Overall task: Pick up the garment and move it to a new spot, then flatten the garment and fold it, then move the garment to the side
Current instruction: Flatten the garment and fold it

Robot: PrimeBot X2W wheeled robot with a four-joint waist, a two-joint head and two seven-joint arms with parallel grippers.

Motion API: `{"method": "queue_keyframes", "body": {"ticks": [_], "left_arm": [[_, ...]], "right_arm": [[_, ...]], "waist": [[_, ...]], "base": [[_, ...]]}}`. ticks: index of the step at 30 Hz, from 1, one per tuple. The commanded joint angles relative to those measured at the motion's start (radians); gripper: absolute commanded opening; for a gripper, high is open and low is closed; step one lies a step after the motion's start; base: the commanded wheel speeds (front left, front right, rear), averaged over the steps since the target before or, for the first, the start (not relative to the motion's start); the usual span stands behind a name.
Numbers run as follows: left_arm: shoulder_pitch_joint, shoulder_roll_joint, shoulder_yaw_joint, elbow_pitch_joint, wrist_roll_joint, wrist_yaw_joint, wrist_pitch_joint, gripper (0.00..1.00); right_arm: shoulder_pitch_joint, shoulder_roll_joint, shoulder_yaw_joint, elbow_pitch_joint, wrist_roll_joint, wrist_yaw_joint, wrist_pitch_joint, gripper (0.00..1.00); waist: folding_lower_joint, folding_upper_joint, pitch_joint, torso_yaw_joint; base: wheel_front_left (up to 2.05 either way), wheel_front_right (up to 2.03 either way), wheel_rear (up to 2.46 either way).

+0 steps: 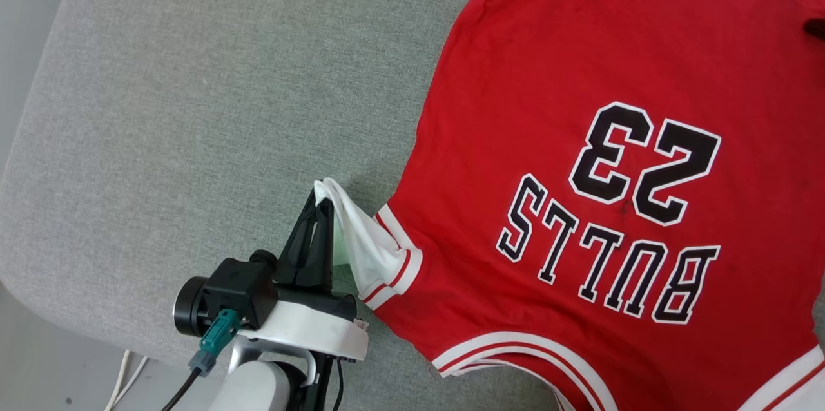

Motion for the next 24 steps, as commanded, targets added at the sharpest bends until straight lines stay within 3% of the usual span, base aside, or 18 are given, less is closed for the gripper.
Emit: {"method": "queue_keyframes", "body": {"ticks": [1, 7, 13, 19, 24], "left_arm": [[-0.009, 0.001, 0.001, 0.001, 0.001, -0.003, -0.006, 0.0], [0.019, 0.011, 0.004, 0.029, -0.007, 0.003, -0.005, 0.0], [0.074, 0.041, 0.025, 0.051, -0.024, 0.02, 0.018, 0.0], [0.174, 0.086, 0.059, 0.046, -0.043, 0.052, 0.058, 0.0], [0.276, 0.122, 0.085, 0.025, -0.063, 0.076, 0.098, 0.0]], "right_arm": [[0.098, 0.045, 0.012, 0.083, -0.013, -0.002, 0.05, 0.0], [0.057, 0.025, 0.019, 0.045, -0.062, -0.001, -0.013, 0.0], [0.086, -0.023, 0.143, -0.045, -0.059, -0.001, -0.043, 0.0], [0.269, -0.084, 0.303, -0.196, 0.035, -0.001, -0.04, 0.0], [0.54, -0.155, 0.371, -0.369, 0.122, -0.001, -0.004, 0.0]], "waist": [[-0.0001, -0.0001, -0.004, 0.0], [-0.0001, -0.0001, -0.07, -0.017], [-0.0001, -0.0001, -0.205, -0.072], [-0.0001, -0.0001, -0.361, -0.154], [-0.0001, -0.0001, -0.478, -0.218]], "base": [[0.0, 0.0, 0.0], [0.0, 0.0, 0.0], [0.0, 0.0, 0.0], [0.0, 0.0, 0.0], [0.0, 0.0, 0.0]]}}
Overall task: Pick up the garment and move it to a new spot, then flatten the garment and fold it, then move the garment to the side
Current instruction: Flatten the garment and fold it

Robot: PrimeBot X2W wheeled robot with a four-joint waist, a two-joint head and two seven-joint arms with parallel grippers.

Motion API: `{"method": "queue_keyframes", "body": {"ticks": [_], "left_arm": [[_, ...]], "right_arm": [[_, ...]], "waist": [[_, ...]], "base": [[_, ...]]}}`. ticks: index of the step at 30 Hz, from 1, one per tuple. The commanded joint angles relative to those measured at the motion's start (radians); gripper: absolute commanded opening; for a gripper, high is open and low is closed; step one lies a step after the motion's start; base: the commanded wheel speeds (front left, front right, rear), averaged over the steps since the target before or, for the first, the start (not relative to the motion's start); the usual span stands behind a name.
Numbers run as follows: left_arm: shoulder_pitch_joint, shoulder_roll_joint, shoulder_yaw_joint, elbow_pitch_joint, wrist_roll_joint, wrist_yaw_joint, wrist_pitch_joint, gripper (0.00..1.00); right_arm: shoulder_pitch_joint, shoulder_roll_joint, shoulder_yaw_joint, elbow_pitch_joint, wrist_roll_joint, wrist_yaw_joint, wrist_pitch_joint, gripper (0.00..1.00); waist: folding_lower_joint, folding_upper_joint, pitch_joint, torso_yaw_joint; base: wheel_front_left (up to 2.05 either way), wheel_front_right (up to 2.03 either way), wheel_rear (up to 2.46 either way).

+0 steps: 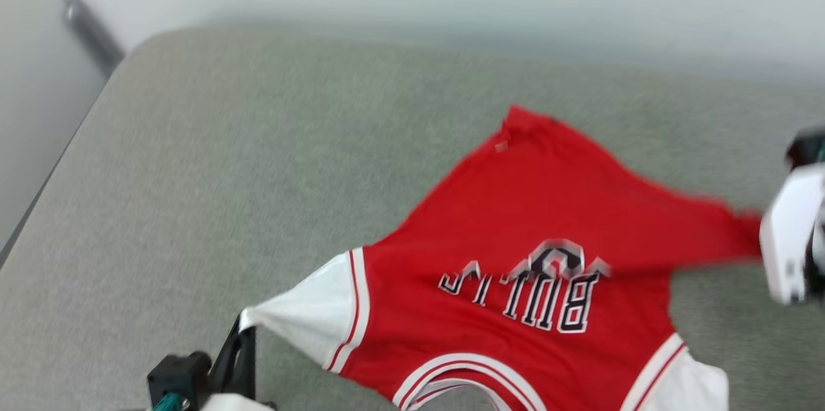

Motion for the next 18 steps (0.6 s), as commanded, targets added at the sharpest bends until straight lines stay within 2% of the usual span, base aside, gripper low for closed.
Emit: {"method": "queue_keyframes", "body": {"ticks": [1, 5, 12, 13, 14, 15, 18], "left_arm": [[0.023, 0.007, 0.006, -0.008, -0.005, 0.008, 0.004, 0.0], [0.081, 0.027, 0.02, -0.037, -0.017, 0.024, 0.032, 0.0], [0.117, 0.047, 0.031, -0.063, -0.03, 0.035, 0.056, 0.0], [0.119, 0.048, 0.032, -0.065, -0.03, 0.036, 0.058, 0.0], [0.12, 0.049, 0.032, -0.067, -0.031, 0.037, 0.06, 0.0], [0.121, 0.05, 0.032, -0.068, -0.031, 0.039, 0.062, 0.0], [0.12, 0.052, 0.032, -0.07, -0.034, 0.041, 0.066, 0.0]], "right_arm": [[0.062, -0.012, 0.003, -0.022, 0.008, -0.001, 0.012, 0.0], [0.329, -0.033, -0.03, -0.171, 0.043, -0.001, 0.064, 0.0], [0.731, 0.082, -0.167, -0.344, 0.057, -0.001, 0.113, 0.0], [0.764, 0.104, -0.184, -0.362, 0.058, 0.0, 0.105, 0.19], [0.795, 0.123, -0.203, -0.382, 0.051, 0.0, 0.099, 0.94], [0.817, 0.141, -0.219, -0.402, 0.044, 0.0, 0.088, 1.0], [0.831, 0.183, -0.26, -0.457, 0.025, 0.0, 0.017, 1.0]], "waist": [[0.0001, 0.0, -0.104, -0.084], [0.0001, 0.0, -0.146, -0.122], [0.0001, 0.0, -0.152, -0.162], [0.0001, 0.0, -0.152, -0.167], [0.0001, 0.0, -0.151, -0.172], [0.0001, 0.0, -0.15, -0.177], [0.0001, 0.0, -0.149, -0.19]], "base": [[0.0, 0.0, 0.0], [0.0, 0.0, 0.0], [0.0, 0.0, 0.0], [0.0, 0.0, 0.0], [0.0, 0.0, 0.0], [0.0, 0.0, 0.0], [0.0, 0.0, 0.0]]}}
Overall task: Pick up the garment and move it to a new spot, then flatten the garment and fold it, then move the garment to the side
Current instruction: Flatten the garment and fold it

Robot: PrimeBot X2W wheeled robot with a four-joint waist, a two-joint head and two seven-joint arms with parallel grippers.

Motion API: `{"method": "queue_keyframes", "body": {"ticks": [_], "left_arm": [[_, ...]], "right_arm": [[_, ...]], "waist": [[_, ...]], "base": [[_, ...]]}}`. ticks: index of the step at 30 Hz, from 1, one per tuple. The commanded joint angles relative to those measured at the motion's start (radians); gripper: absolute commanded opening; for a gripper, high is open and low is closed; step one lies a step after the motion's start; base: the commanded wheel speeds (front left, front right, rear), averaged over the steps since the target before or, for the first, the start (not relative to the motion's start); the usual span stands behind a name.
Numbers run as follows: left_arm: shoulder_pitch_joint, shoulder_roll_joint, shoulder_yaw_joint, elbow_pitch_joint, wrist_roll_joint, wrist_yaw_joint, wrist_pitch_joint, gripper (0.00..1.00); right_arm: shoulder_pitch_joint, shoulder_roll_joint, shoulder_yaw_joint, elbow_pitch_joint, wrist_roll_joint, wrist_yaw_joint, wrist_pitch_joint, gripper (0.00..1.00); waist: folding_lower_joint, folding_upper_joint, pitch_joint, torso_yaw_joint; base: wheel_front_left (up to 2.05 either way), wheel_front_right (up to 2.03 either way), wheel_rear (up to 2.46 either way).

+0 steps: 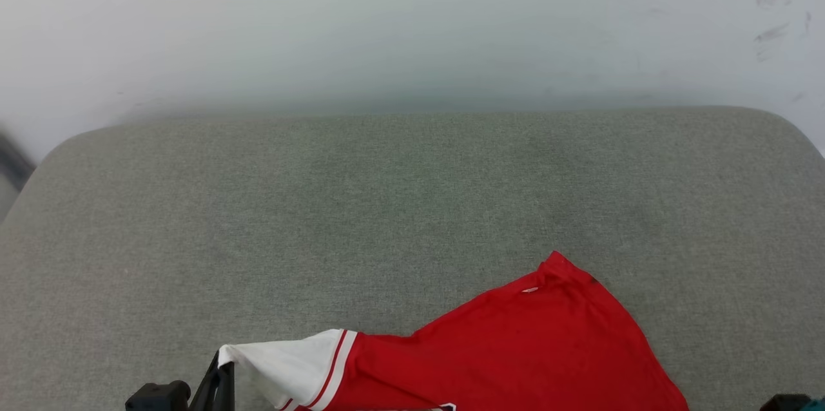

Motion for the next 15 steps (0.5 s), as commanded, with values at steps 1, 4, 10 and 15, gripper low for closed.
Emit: {"method": "queue_keyframes", "body": {"ticks": [1, 4, 10, 15], "left_arm": [[0.007, 0.005, 0.002, -0.005, -0.002, 0.004, 0.002, 0.0], [0.002, 0.006, -0.002, -0.006, -0.002, 0.003, 0.007, 0.0], [-0.031, 0.007, -0.012, -0.006, 0.004, -0.001, 0.008, 0.0], [-0.083, 0.003, -0.03, -0.018, 0.017, -0.013, 0.005, 0.0]], "right_arm": [[-0.017, 0.019, -0.025, -0.039, -0.019, 0.0, -0.071, 1.0], [-0.062, 0.037, -0.053, -0.073, -0.041, 0.0, -0.213, 1.0], [-0.201, 0.062, -0.026, -0.045, -0.042, 0.0, -0.431, 1.0], [-0.358, 0.045, 0.07, 0.005, -0.042, 0.0, -0.393, 1.0]], "waist": [[0.0003, 0.0, 0.002, -0.01], [0.0003, 0.0, 0.006, -0.015], [0.0003, 0.0, 0.028, -0.011], [0.0003, 0.0, 0.087, 0.015]], "base": [[0.0, 0.0, 0.0], [0.0, 0.0, 0.0], [0.0, 0.0, 0.0], [0.0, 0.0, 0.0]]}}
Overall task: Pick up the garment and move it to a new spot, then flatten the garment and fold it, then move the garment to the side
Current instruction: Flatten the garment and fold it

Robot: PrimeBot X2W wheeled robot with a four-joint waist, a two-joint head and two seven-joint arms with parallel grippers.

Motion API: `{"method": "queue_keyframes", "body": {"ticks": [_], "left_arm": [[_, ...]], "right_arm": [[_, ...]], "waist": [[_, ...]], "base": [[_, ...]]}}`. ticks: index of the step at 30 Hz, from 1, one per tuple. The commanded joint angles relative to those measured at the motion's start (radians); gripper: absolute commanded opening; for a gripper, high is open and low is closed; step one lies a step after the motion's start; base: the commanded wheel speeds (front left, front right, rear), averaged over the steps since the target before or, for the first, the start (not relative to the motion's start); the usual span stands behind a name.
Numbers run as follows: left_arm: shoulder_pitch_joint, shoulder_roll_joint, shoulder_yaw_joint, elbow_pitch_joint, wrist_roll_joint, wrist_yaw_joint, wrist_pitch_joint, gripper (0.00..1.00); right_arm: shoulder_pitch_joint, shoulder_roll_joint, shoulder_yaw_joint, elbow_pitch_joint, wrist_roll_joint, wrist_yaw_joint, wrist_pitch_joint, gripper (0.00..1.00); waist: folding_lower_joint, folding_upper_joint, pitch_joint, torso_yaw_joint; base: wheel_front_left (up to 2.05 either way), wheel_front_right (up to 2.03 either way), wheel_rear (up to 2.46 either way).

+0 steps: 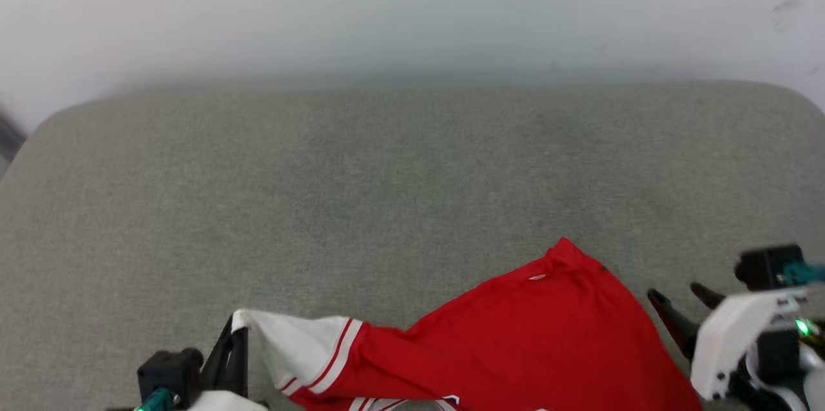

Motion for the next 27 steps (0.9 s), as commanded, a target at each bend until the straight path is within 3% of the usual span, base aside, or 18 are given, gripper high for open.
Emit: {"method": "queue_keyframes", "body": {"ticks": [1, 12, 19, 20, 21, 22, 23, 27], "left_arm": [[-0.058, -0.004, -0.017, -0.007, 0.015, -0.016, -0.004, 0.0], [-0.231, -0.042, -0.078, 0.019, 0.05, -0.057, -0.024, 0.0], [-0.276, -0.07, -0.101, 0.06, 0.046, -0.07, -0.05, 0.0], [-0.277, -0.07, -0.101, 0.066, 0.045, -0.071, -0.054, 0.0], [-0.279, -0.07, -0.1, 0.074, 0.043, -0.074, -0.057, 0.0], [-0.279, -0.07, -0.1, 0.08, 0.04, -0.076, -0.06, 0.0], [-0.278, -0.07, -0.1, 0.086, 0.037, -0.077, -0.063, 0.0], [-0.272, -0.062, -0.097, 0.106, 0.029, -0.077, -0.063, 0.0]], "right_arm": [[-0.125, -0.029, 0.065, 0.028, 0.011, 0.0, 0.08, 1.0], [-0.422, -0.11, 0.26, 0.168, 0.041, 0.0, 0.346, 1.0], [-0.491, -0.119, 0.365, 0.338, 0.07, 0.0, 0.456, 1.0], [-0.488, -0.117, 0.378, 0.358, 0.069, 0.0, 0.47, 0.95], [-0.49, -0.116, 0.391, 0.376, 0.07, 0.0, 0.478, 0.43], [-0.489, -0.113, 0.4, 0.391, 0.075, 0.0, 0.486, 0.13], [-0.492, -0.109, 0.409, 0.4, 0.08, 0.0, 0.487, 0.0], [-0.527, -0.107, 0.43, 0.412, 0.091, -0.001, 0.44, 0.0]], "waist": [[0.0, 0.0, 0.064, 0.038], [0.0, 0.0, 0.2, 0.132], [0.0, 0.0, 0.223, 0.161], [0.0, 0.0, 0.223, 0.162], [0.0, 0.0, 0.221, 0.162], [0.0, 0.0, 0.219, 0.162], [0.0, 0.0, 0.216, 0.16], [0.0, 0.0, 0.196, 0.149]], "base": [[0.0, 0.0, 0.0], [0.0, 0.0, 0.0], [0.0, 0.0, 0.0], [0.0, 0.0, 0.0], [0.0, 0.0, 0.0], [0.0, 0.0, 0.0], [0.0, 0.0, 0.0], [0.0, 0.0, 0.0]]}}
